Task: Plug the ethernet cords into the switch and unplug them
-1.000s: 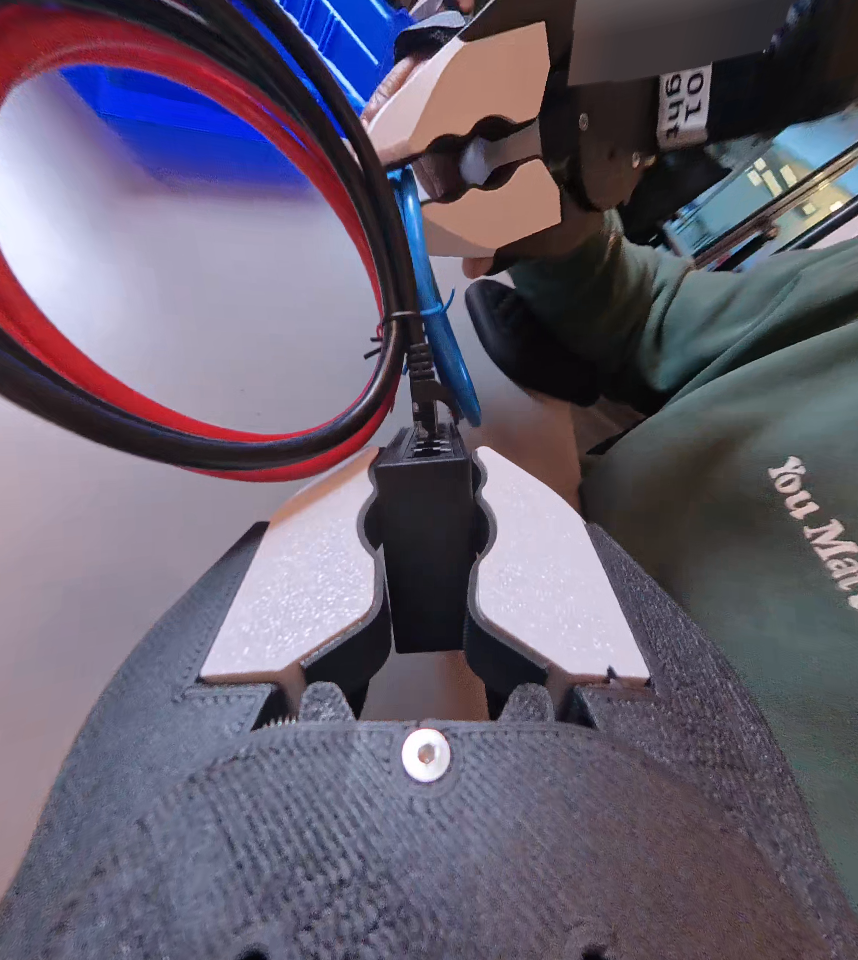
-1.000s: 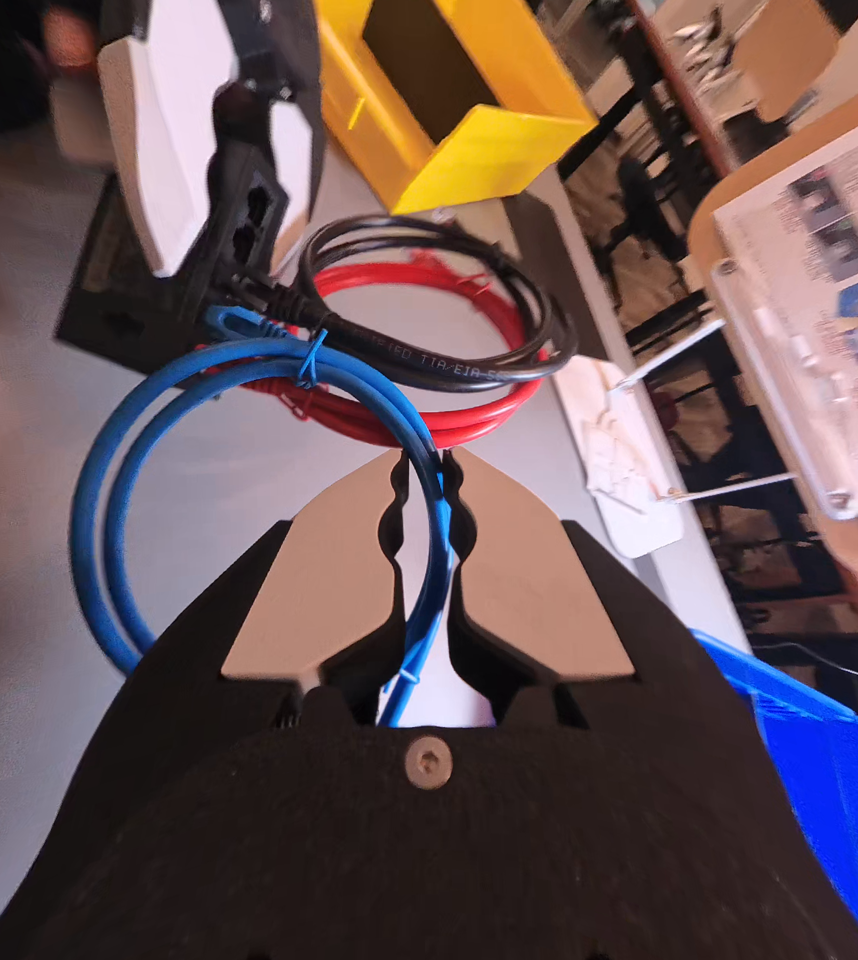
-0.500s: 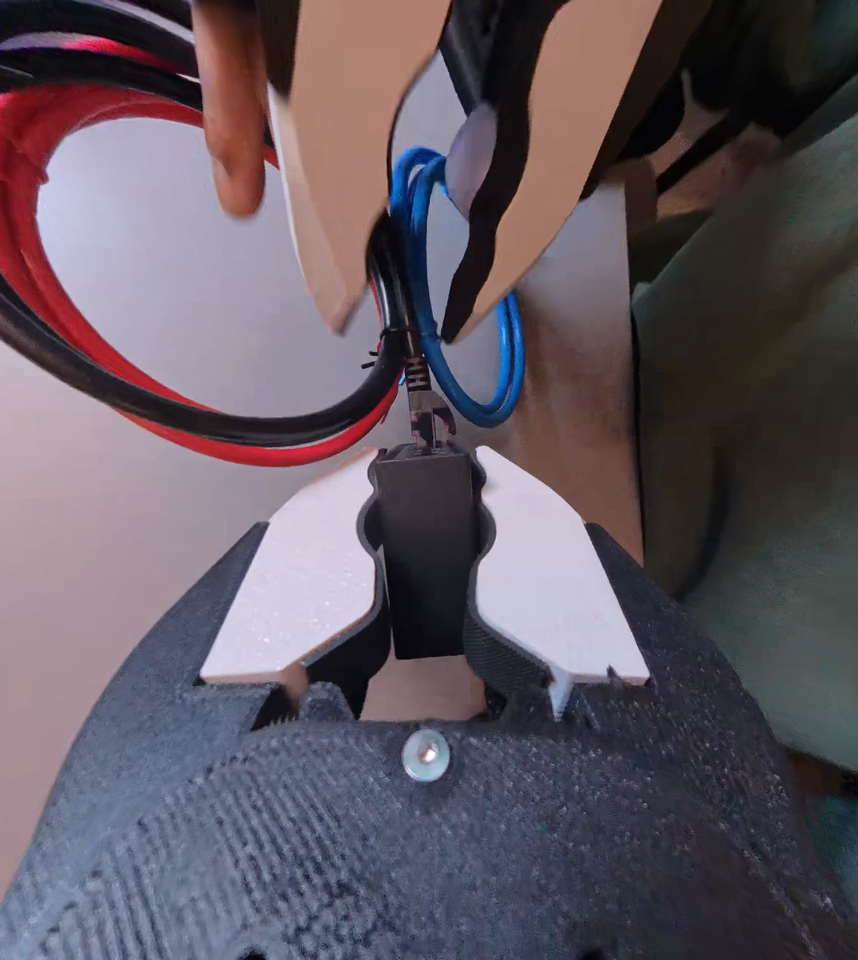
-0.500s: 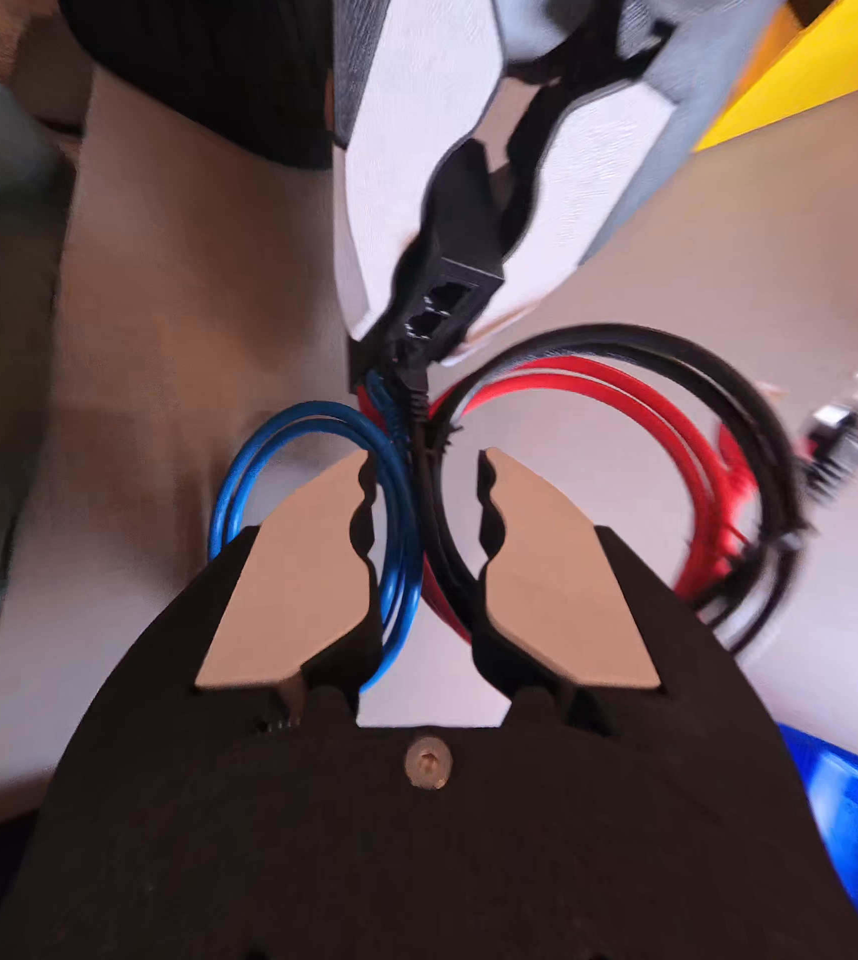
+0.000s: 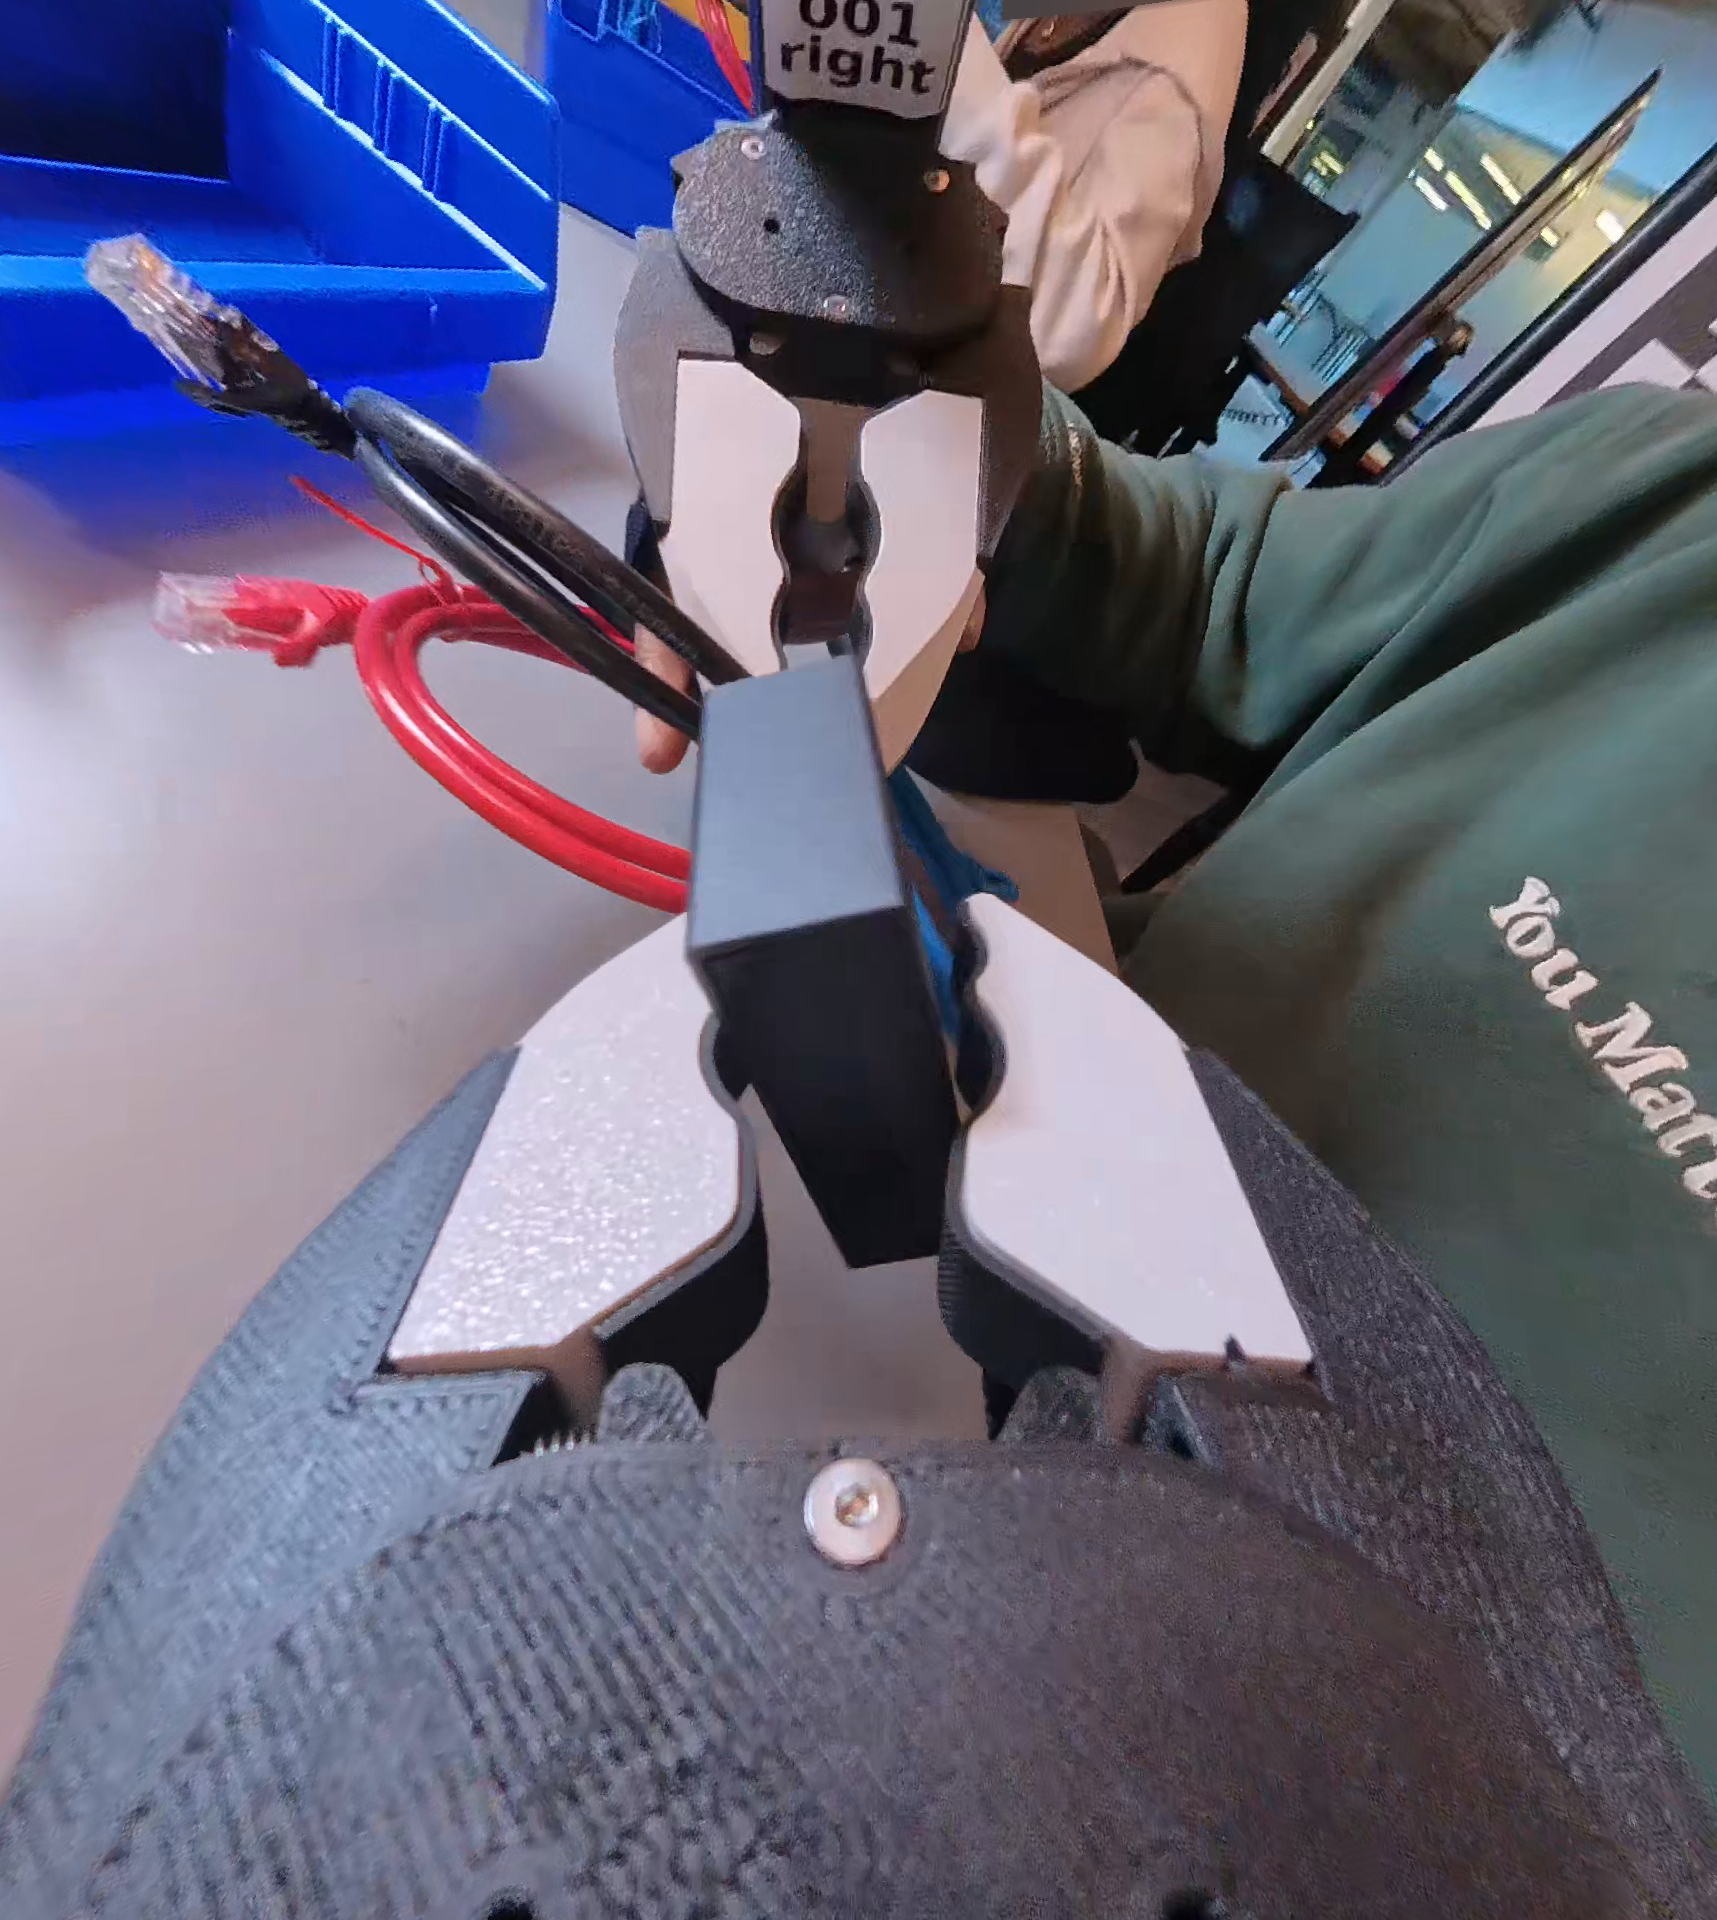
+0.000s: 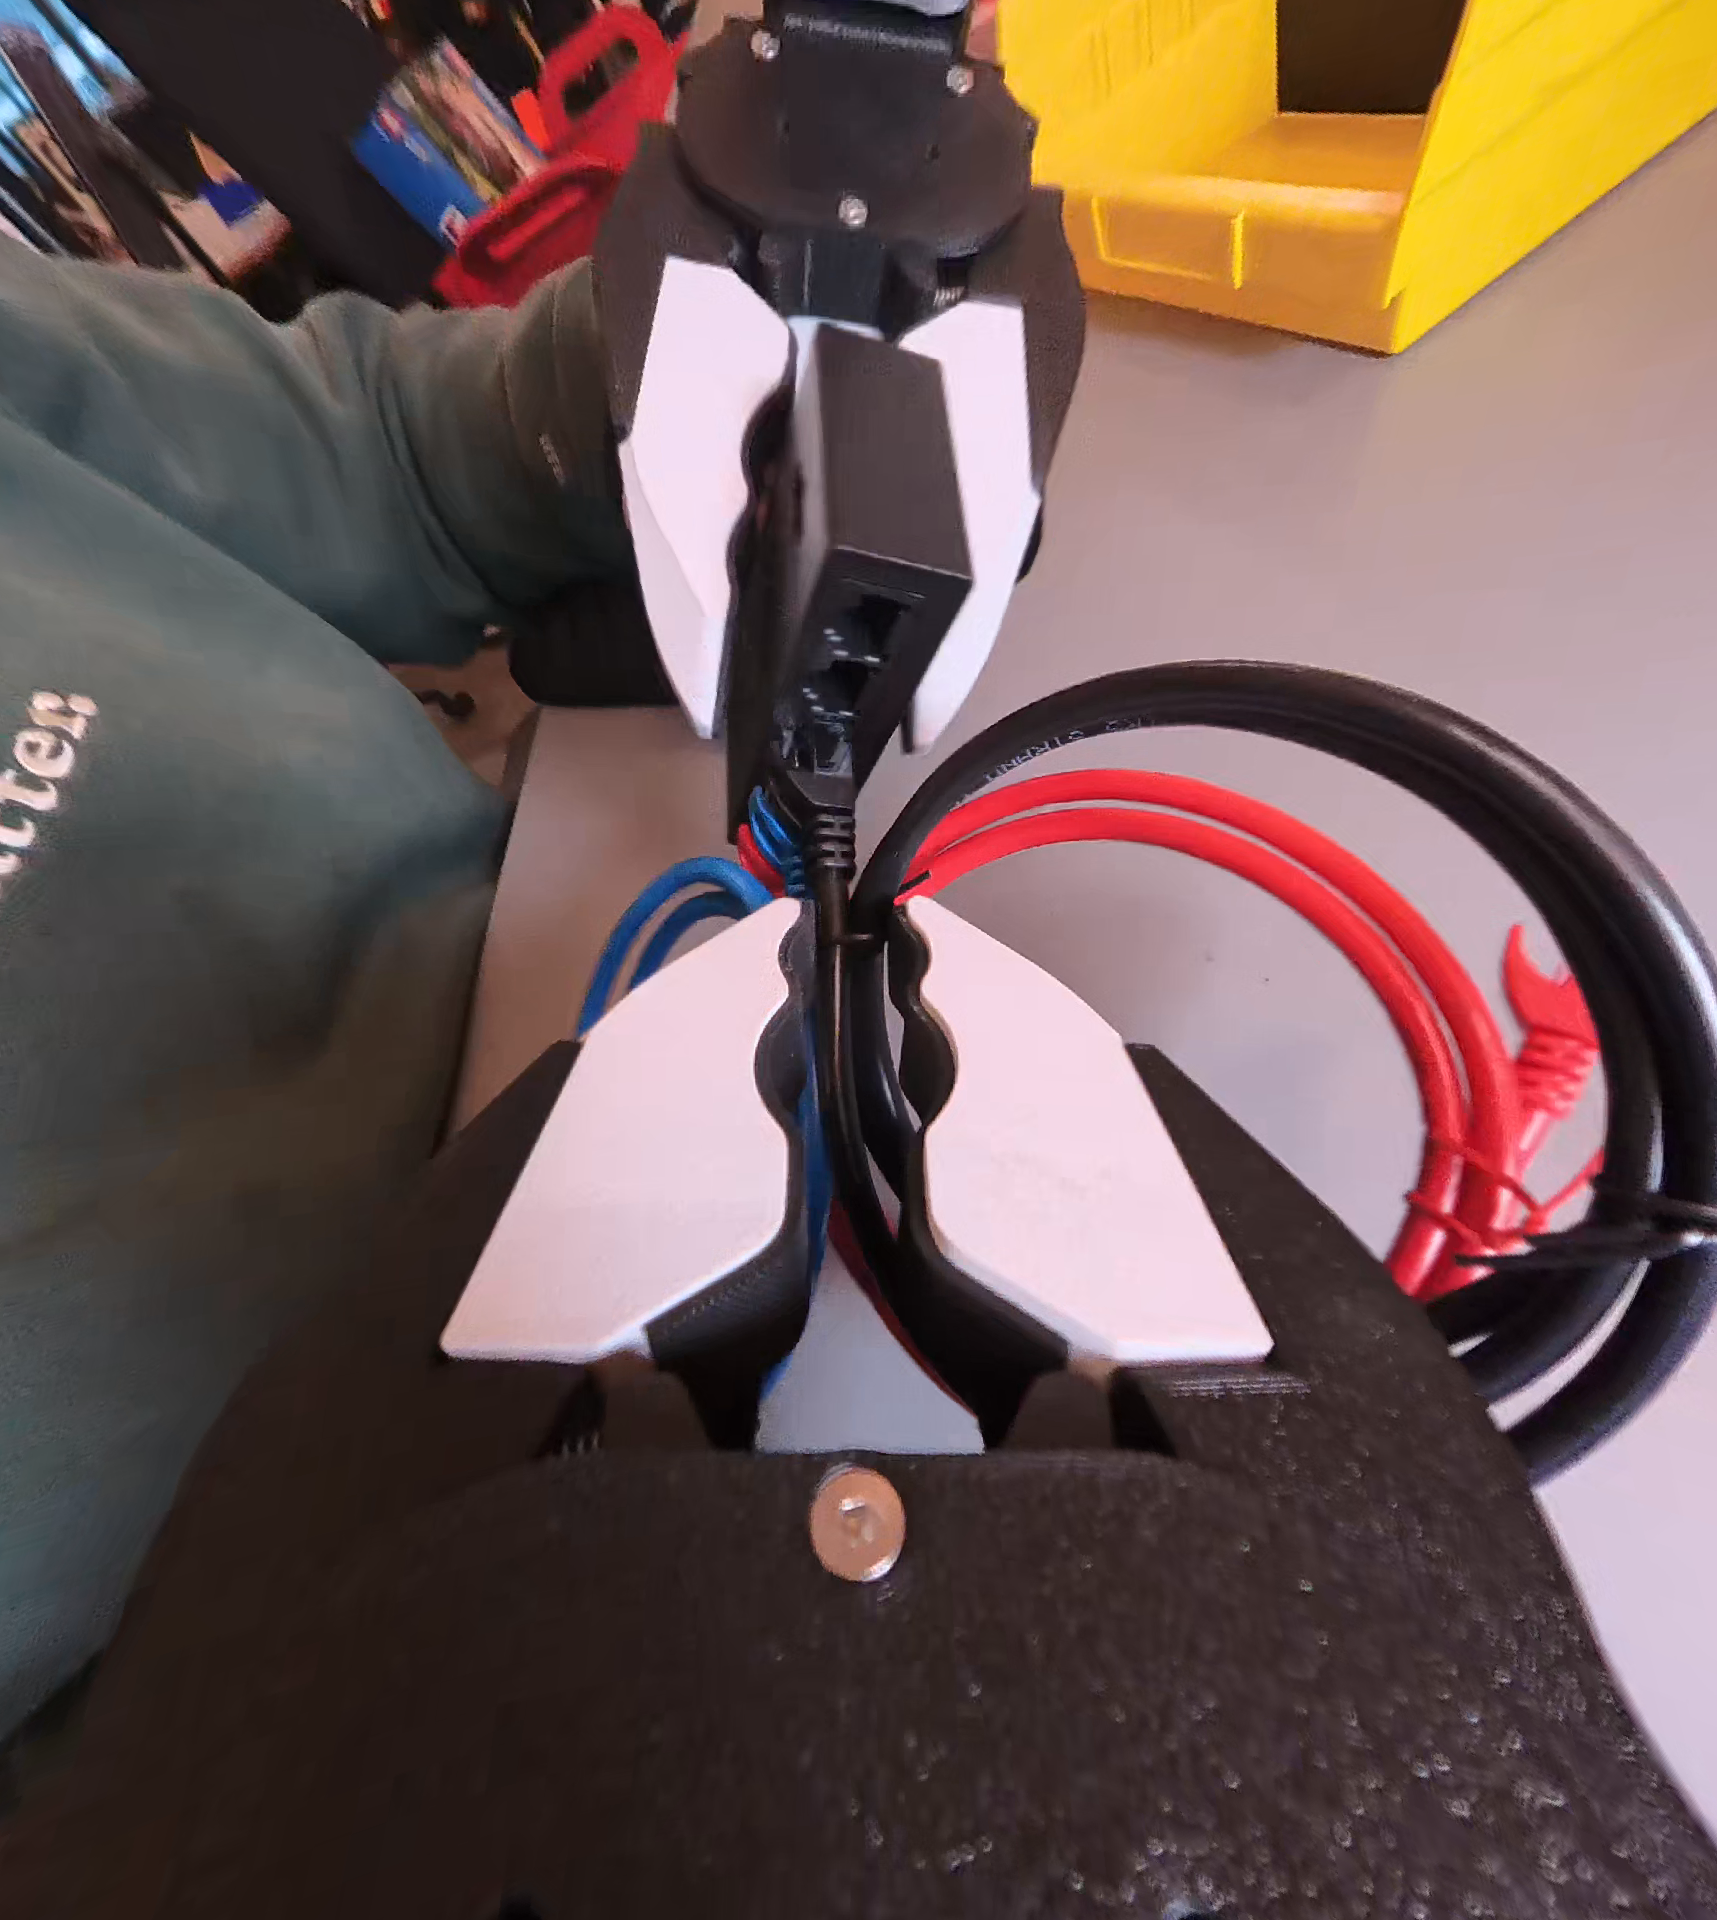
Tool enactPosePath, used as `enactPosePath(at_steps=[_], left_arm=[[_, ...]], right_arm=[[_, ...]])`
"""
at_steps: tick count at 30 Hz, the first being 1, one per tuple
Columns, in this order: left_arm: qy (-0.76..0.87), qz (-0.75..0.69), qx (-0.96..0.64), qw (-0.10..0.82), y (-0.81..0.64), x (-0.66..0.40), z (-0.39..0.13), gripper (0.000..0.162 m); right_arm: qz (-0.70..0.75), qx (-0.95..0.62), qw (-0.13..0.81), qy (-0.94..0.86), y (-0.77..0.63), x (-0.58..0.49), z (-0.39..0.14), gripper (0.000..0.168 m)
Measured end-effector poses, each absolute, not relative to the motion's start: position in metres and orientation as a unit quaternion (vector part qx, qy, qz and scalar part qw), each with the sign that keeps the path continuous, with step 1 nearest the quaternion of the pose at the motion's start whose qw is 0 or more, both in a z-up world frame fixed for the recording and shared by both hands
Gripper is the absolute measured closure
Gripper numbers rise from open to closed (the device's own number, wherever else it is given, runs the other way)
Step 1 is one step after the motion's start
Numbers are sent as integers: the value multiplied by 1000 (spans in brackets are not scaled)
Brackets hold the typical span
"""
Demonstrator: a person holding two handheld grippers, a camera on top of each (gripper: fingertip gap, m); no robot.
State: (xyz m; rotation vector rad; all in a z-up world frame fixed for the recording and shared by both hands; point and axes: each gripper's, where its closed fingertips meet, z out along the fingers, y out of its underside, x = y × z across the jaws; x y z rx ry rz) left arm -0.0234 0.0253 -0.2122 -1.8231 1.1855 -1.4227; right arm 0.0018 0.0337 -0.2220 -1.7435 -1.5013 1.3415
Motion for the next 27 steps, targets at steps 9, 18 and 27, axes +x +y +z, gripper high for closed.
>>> enactPosePath(at_steps=[9, 18, 27], left_arm=[[356, -563, -719, 199, 37, -29, -226, 131], [350, -609, -699, 133, 13, -18, -221, 132], [341, -628, -690, 112, 1, -18, -220, 133]], right_arm=[[411, -628, 392, -532, 68, 6, -180, 144], [467, -643, 112, -596, 11, -15, -222, 137], [524, -646, 8, -555, -2, -21, -226, 145]])
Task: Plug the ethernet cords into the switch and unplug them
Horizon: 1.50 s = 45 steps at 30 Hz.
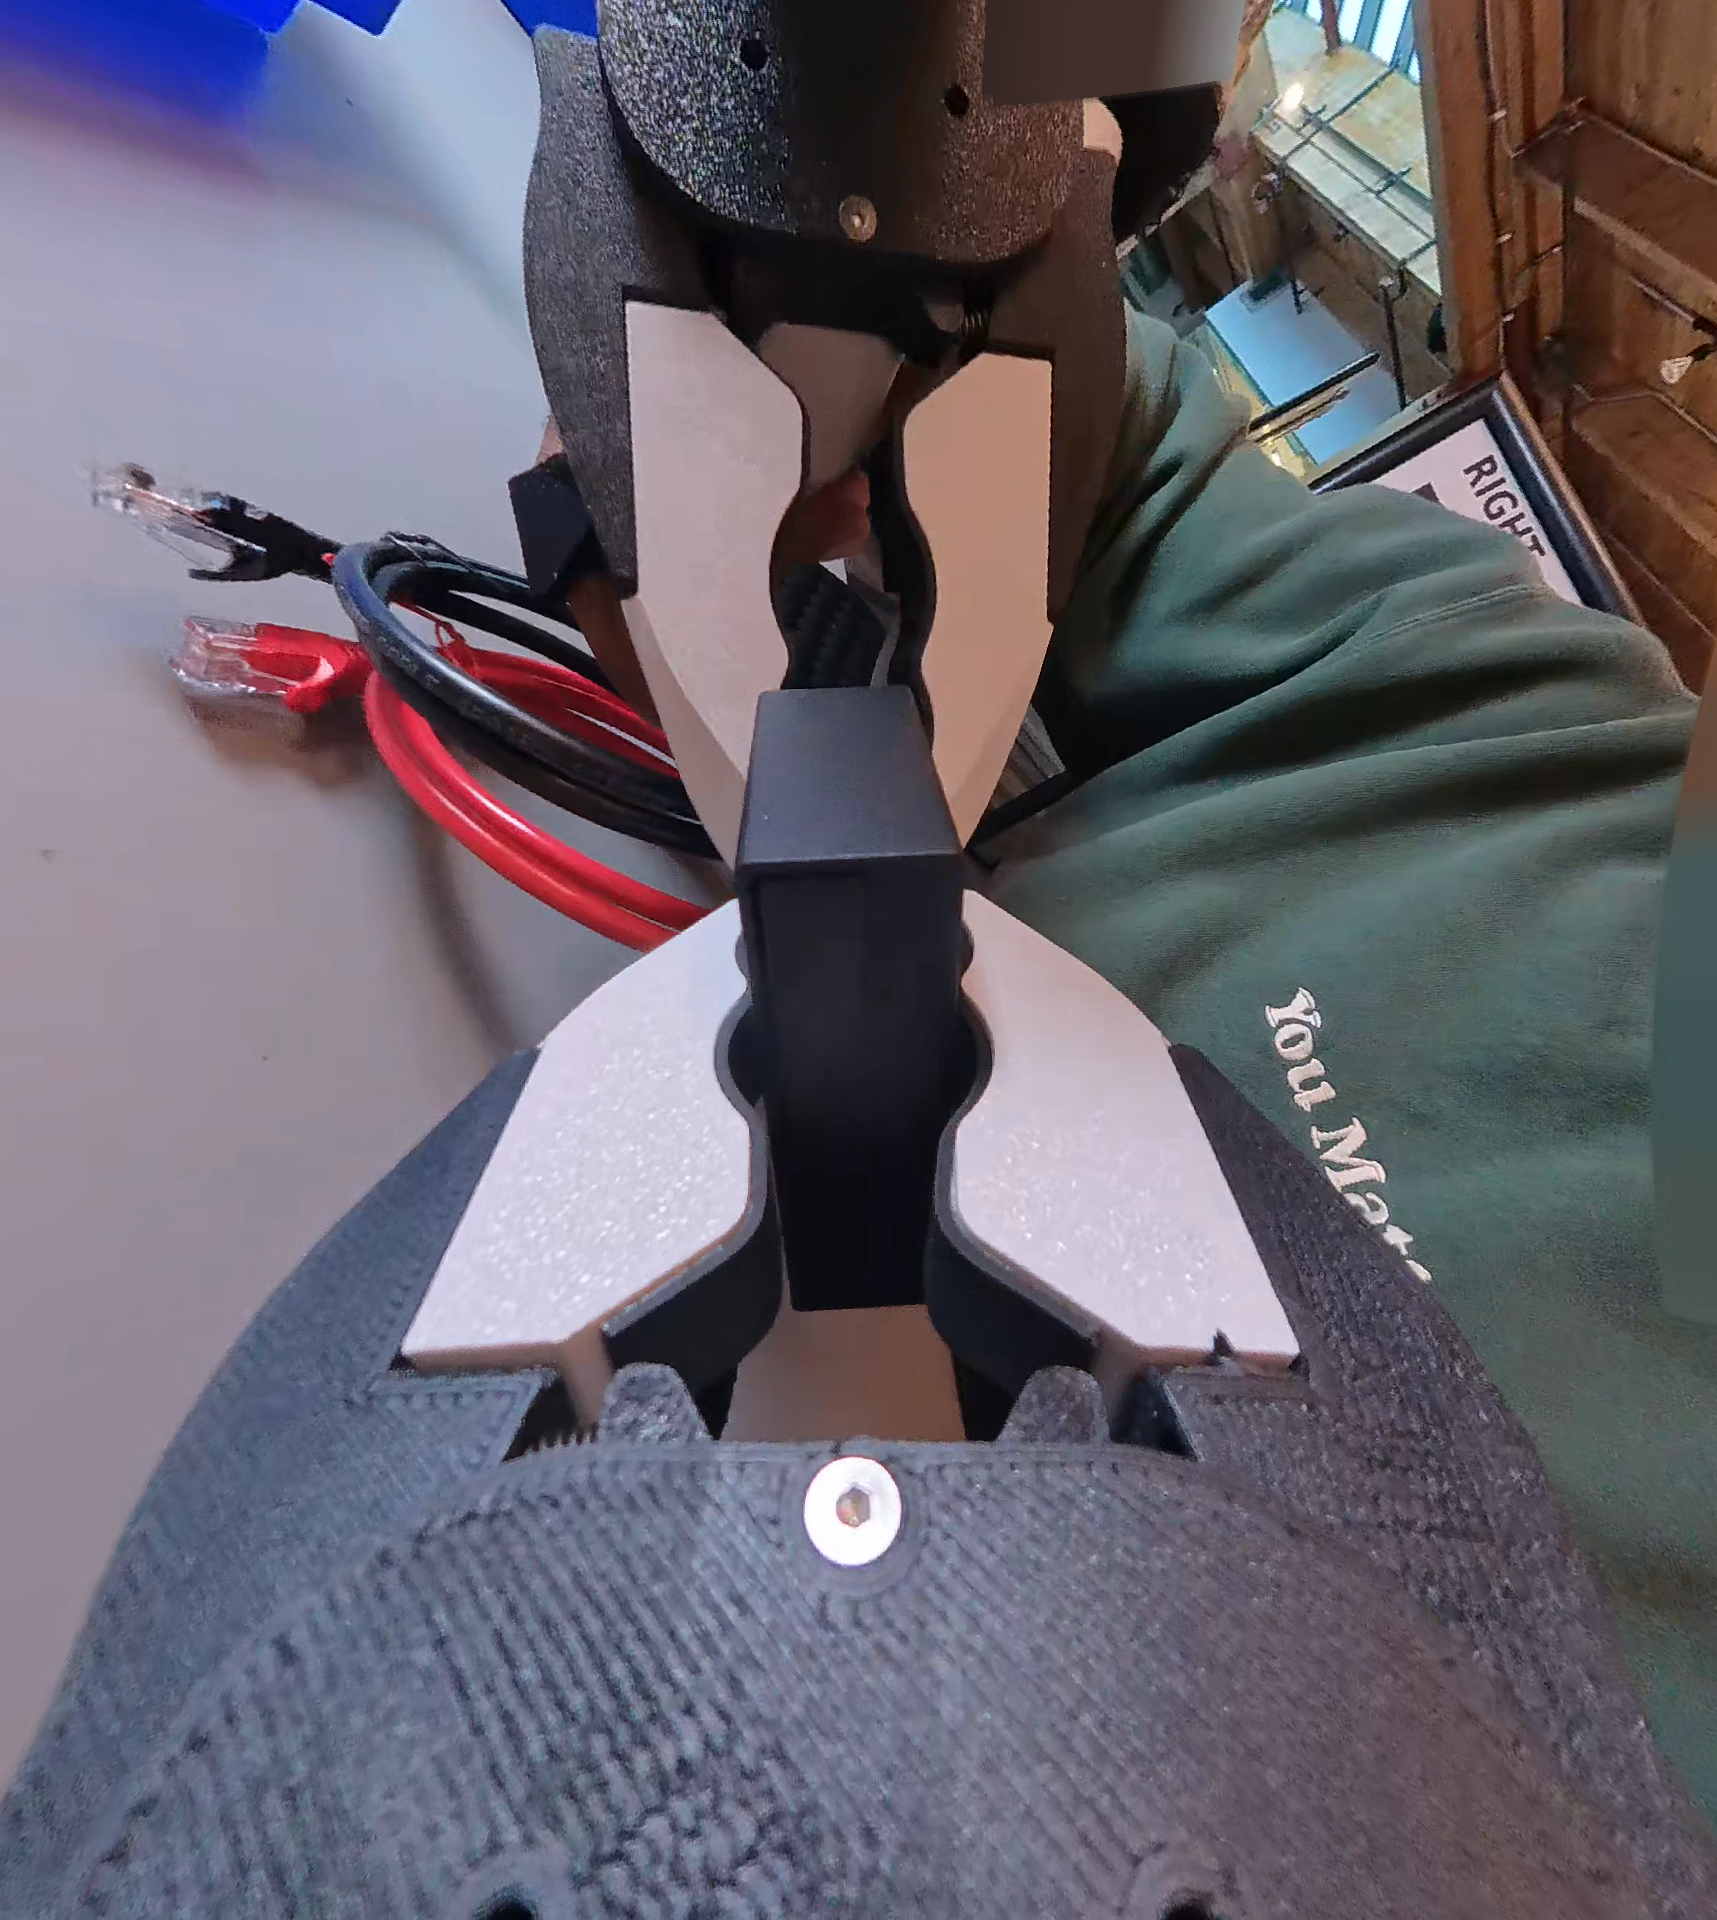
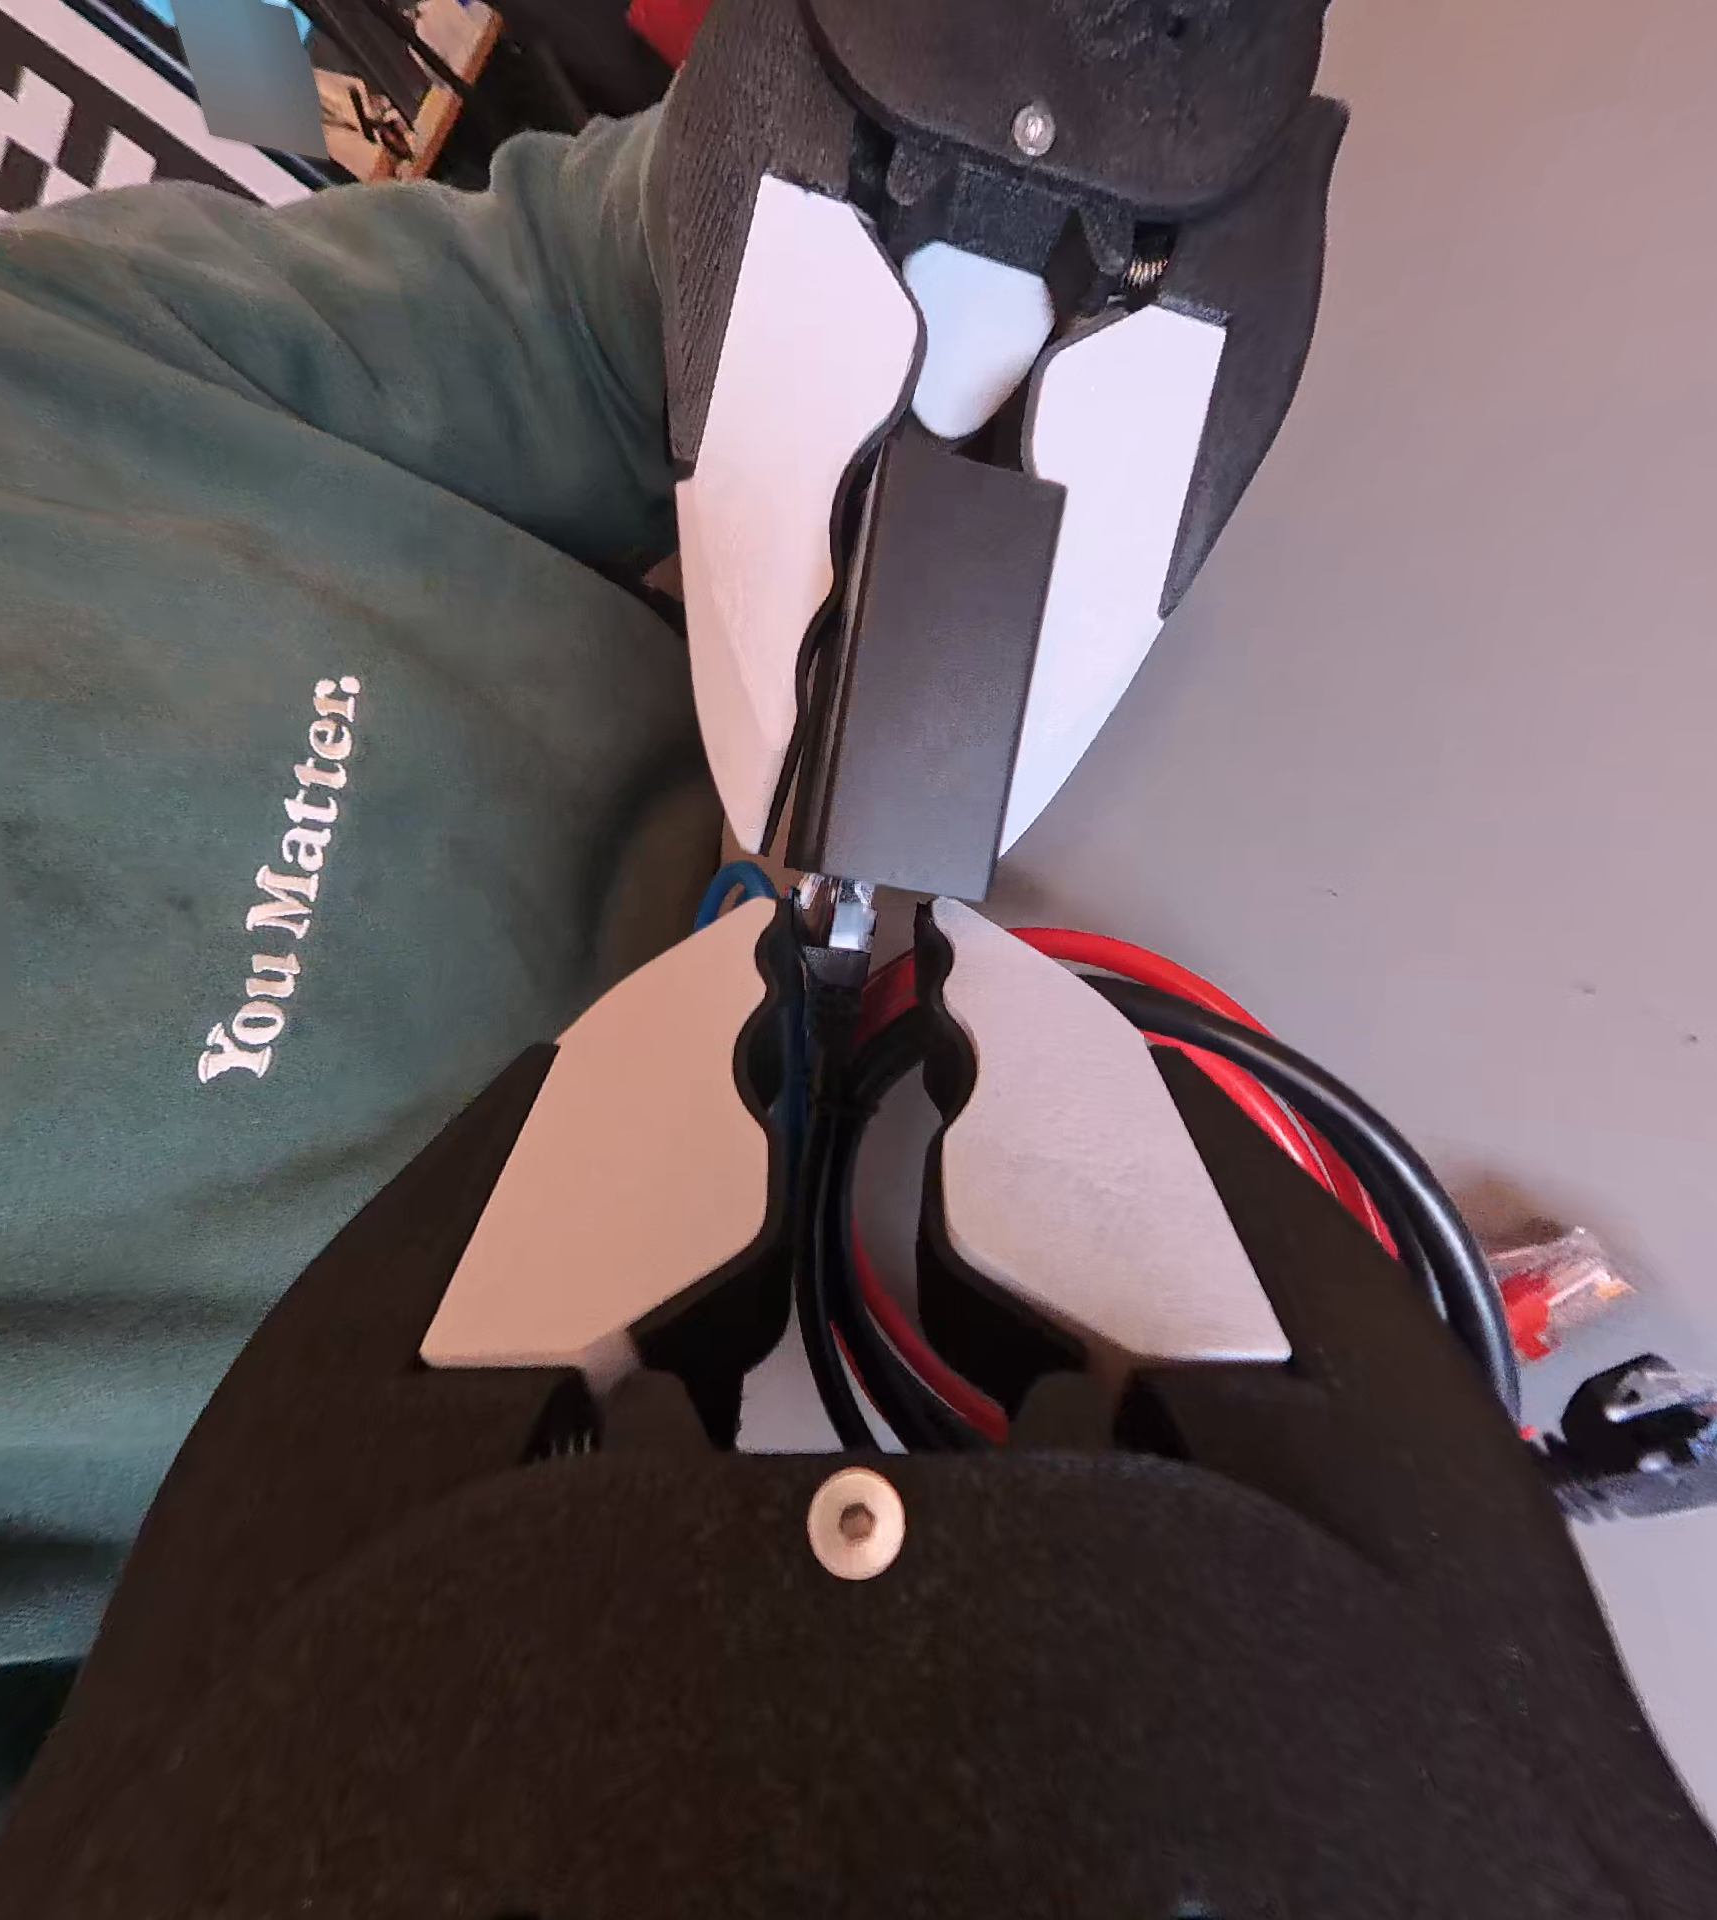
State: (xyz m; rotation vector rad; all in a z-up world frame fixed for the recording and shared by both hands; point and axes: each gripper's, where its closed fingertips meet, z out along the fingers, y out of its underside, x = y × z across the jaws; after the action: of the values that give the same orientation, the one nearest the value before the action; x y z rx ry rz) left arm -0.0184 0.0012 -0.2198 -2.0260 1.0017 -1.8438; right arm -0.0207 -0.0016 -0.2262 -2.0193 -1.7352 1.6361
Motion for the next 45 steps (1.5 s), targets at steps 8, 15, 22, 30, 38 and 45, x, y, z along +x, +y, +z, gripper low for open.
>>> enactPosePath(at_steps=[8, 15, 22, 30, 38, 45], left_arm=[[318, -637, -696, 96, -1, -19, -225, 132], [348, -631, -682, 126, -5, -19, -226, 127], [363, -606, -692, 151, -6, -19, -227, 132], [329, -622, -700, 120, -7, -15, -230, 131], [338, -610, -707, 122, -7, -14, -234, 131], [280, -656, -682, 165, 23, -25, -217, 132]], right_arm=[[514, -665, -8, -541, -10, -23, -233, 154], [512, -679, 8, -525, -10, -22, -236, 155], [548, -671, 15, -500, -9, -21, -231, 155], [513, -690, 1, -510, -13, -19, -239, 155], [510, -706, -21, -492, -13, -16, -242, 154], [574, -700, 48, -423, 8, -32, -229, 154]])
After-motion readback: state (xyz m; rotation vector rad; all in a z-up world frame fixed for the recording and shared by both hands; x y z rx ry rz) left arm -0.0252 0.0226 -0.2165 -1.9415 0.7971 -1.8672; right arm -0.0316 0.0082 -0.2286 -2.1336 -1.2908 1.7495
